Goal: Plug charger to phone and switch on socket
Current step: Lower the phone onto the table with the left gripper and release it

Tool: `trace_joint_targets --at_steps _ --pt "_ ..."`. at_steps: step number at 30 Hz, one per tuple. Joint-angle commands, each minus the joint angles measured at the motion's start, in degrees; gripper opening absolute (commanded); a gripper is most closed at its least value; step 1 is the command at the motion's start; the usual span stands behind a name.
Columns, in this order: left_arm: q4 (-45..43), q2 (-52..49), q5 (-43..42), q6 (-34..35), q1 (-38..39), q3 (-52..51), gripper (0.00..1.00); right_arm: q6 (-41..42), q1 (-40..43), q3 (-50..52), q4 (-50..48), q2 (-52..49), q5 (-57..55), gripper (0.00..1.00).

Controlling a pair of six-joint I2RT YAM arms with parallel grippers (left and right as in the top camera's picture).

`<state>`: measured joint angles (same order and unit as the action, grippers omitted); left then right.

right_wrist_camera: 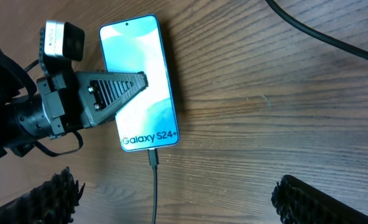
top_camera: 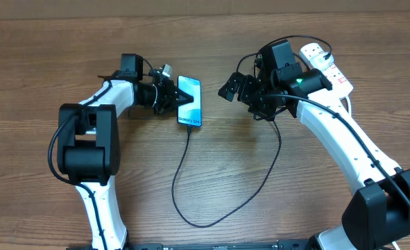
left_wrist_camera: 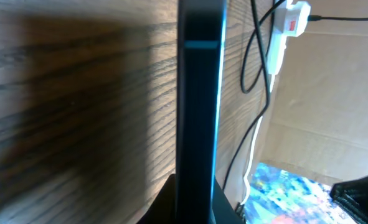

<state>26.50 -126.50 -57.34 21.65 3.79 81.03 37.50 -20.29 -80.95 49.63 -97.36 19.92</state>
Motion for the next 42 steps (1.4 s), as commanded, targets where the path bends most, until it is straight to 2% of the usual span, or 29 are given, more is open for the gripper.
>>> trace_joint_targets --at_steps 1,15,16,17,18,22,30,35,42 --pt "-0.2 0.1 1.2 -0.9 0.6 0.8 0.07 -0.5 0.1 -0.4 0.2 -0.2 -0.9 1.0" --pt "0.7 0.1 8.3 -0.9 0.9 0.8 0.13 -0.5 0.1 -0.4 0.2 -0.2 -0.9 1.0" --pt "1.0 0.1 9.4 -0.9 0.9 0.8 0.14 -0.5 0.1 -0.4 0.2 -0.2 -0.9 1.0" --pt "1.7 0.1 11.5 -0.9 0.9 0.8 0.22 -0.5 0.1 -0.4 0.2 -0.2 -0.9 1.0" --pt "2.1 0.1 13.0 -0.9 0.9 0.8 0.25 -0.5 0.1 -0.4 0.3 -0.2 -0.9 1.0" --pt "3.6 0.1 17.0 -0.9 0.7 0.8 0.29 -1.2 0.1 -0.4 0.2 -0.2 -0.9 1.0" --pt "4.6 0.2 17.9 -4.0 0.2 0.9 0.4 -2.0 0.1 -0.4 0.7 -0.2 -0.9 1.0" --pt "7.9 0.2 23.9 -4.0 -2.8 0.9 0.45 -2.1 0.1 -0.4 1.3 -0.2 -1.1 1.0" --pt "12.2 0.2 29.4 -5.4 -6.9 0.9 0.45 -2.1 0.1 -0.4 1.2 -0.2 -1.1 1.0"
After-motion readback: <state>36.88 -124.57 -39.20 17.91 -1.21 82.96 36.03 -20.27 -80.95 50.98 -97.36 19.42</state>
